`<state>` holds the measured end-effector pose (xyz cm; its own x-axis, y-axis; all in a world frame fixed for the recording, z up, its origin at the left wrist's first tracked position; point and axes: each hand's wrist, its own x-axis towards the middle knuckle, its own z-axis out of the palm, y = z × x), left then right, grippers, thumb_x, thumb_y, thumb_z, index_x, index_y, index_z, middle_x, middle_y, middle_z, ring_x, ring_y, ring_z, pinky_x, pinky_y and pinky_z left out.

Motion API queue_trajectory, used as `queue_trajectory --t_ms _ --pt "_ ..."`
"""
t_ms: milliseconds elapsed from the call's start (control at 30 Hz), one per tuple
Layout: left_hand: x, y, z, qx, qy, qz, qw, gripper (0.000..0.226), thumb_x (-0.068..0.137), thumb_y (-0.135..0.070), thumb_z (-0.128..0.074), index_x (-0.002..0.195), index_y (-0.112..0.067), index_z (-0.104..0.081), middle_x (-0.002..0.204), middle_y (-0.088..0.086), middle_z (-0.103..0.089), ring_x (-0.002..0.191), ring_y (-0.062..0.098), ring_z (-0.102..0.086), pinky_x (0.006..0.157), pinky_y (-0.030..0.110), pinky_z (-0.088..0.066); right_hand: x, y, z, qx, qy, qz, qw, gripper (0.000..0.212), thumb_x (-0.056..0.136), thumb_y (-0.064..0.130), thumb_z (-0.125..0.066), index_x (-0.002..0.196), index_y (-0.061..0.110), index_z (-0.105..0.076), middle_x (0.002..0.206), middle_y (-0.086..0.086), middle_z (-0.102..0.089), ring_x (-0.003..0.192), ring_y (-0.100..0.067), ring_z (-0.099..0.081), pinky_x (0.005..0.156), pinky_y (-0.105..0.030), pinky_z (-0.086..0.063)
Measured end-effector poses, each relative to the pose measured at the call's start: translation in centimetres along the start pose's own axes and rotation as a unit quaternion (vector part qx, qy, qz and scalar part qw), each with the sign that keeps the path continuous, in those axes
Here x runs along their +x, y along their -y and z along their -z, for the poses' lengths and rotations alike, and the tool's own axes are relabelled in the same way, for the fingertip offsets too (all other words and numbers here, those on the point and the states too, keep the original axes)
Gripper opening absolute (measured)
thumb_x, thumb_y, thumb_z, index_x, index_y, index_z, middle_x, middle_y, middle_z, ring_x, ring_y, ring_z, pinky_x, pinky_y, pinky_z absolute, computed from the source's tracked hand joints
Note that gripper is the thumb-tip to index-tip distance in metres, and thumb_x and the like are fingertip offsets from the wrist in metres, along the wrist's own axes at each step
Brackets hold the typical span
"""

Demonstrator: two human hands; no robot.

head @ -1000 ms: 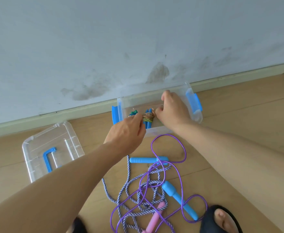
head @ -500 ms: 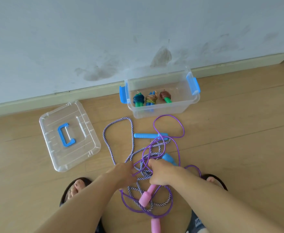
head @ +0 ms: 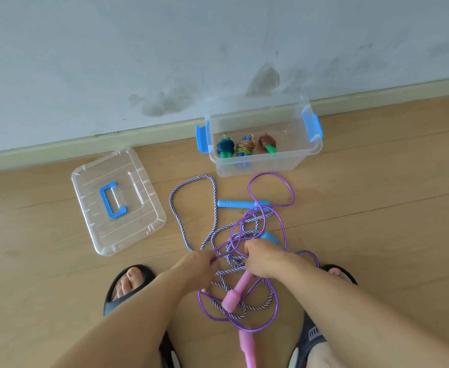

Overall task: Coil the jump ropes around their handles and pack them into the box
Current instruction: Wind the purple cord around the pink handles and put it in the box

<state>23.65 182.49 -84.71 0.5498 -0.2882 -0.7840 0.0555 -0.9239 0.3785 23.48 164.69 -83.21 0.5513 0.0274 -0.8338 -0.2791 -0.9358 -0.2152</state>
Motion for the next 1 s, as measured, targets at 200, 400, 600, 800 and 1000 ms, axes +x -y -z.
queue_trajectory --t_ms 200,400,600,800,1000 --pt "-4.2 -3.4 6.4 -0.081 -0.072 -0.030 0.994 0.030 0.098 -0.030 -0.042 0.075 -0.015 -0.051 0.067 0.002 -0.053 0.053 0.020 -0.061 0.062 0.030 -0.050 -4.3 1.4 5.6 0.182 0.026 0.009 0.983 0.007 0.083 0.006 -0.050 0.077 0.008 -0.050 0.061 -0.010 -0.052 0.057 -0.029 -0.058 0.056 -0.030 -0.049" --pt "-12.0 -8.7 13.6 -0.102 -0.116 -0.126 0.980 0.032 0.096 -0.033 -0.049 0.068 -0.018 -0.053 0.065 0.001 -0.047 0.052 0.021 -0.047 0.049 0.023 -0.044 -13.6 3.8 12.5 0.146 0.010 0.078 0.986 0.007 0.084 -0.002 -0.048 0.083 0.001 -0.053 0.067 -0.019 -0.058 0.057 -0.027 -0.065 0.060 -0.035 -0.060" --pt "-21.1 -13.4 19.2 -0.089 -0.166 -0.205 0.960 0.030 0.095 -0.033 -0.051 0.067 -0.020 -0.055 0.062 -0.005 -0.047 0.053 0.016 -0.037 0.046 0.021 -0.035 -22.0 4.5 17.1 0.109 -0.029 0.167 0.979 0.015 0.085 -0.009 -0.055 0.091 0.005 -0.058 0.085 -0.013 -0.066 0.074 -0.020 -0.067 0.078 -0.033 -0.058" --pt "-25.7 -13.2 21.6 -0.251 -0.162 -0.231 0.926 0.020 0.096 -0.015 -0.050 0.081 -0.010 -0.062 0.079 0.007 -0.059 0.065 0.019 -0.057 0.067 0.033 -0.058 -25.6 3.9 19.2 0.387 -0.050 0.234 0.891 0.009 0.090 0.000 -0.057 0.097 0.004 -0.061 0.108 -0.019 -0.072 0.082 -0.024 -0.065 0.083 -0.034 -0.053" --pt "-25.3 -12.9 19.5 -0.281 -0.073 -0.254 0.923 0.022 0.098 -0.024 -0.057 0.108 -0.008 -0.068 0.114 0.008 -0.070 0.107 0.025 -0.069 0.100 0.048 -0.052 -24.8 5.9 19.2 0.526 0.032 0.204 0.825 0.055 0.092 0.057 -0.053 0.097 0.003 -0.061 0.088 -0.016 -0.069 0.074 -0.027 -0.063 0.075 -0.036 -0.048"
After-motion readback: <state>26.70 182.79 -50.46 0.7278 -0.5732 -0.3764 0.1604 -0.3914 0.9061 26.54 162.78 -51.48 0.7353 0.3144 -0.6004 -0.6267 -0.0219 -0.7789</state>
